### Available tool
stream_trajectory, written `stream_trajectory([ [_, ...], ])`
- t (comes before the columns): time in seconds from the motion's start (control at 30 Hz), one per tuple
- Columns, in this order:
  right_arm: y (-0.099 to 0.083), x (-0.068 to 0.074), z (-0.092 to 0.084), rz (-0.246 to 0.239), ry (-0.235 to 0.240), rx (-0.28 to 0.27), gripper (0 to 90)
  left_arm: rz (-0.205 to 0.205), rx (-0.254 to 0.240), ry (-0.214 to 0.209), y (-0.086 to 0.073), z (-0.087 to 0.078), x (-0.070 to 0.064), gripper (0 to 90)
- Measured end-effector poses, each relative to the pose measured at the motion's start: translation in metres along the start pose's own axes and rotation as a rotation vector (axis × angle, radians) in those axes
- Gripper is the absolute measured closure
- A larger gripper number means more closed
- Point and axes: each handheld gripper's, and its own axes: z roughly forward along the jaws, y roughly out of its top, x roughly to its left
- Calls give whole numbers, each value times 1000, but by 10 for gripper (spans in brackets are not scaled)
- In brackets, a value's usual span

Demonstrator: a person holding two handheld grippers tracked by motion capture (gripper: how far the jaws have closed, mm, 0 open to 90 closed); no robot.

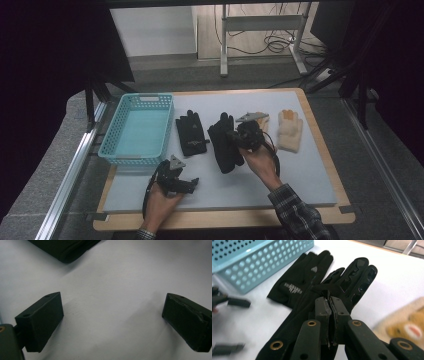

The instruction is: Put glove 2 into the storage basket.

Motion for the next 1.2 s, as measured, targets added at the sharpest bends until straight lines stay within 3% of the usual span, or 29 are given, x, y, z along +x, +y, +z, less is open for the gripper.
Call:
stream_trajectory([
  [0.07, -5, 4, -4, -9, -7, 1, 842, 0, 0, 0, 0, 0, 0, 40],
  [0.17, -28, 15, -12, 0, 2, 6, 839, -2, 0, 0, 0, 0, 0, 40],
  [0.23, -34, 18, -12, 3, 4, 8, 839, -1, 0, 0, 0, 0, 0, 40],
  [0.33, -57, 26, -7, 11, 18, 23, 827, -3, 0, 0, 0, 0, 0, 40],
  [0.43, -67, 29, -2, -3, 18, 38, 781, 0, 3, 0, 0, 0, 0, 40],
  [0.47, -72, 30, 1, -45, -4, 48, 699, 0, 3, 0, 0, 0, 0, 40],
  [0.57, -71, 28, -2, -73, -25, 53, 632, 1, 3, 0, 0, 0, 0, 40],
  [0.6, -69, 22, -11, -76, -31, 35, 603, 1, 4, 0, 0, 0, 0, 40],
  [0.77, -74, 6, -28, -53, -29, 33, 666, -3, 0, 0, 0, 0, 0, 40],
  [0.93, -98, -3, -26, -34, -7, 80, 739, 1, 3, 0, 0, 0, 0, 40],
  [1.2, -118, 1, -20, -30, 39, 100, 753, 0, 2, 0, 0, 0, 0, 40],
])
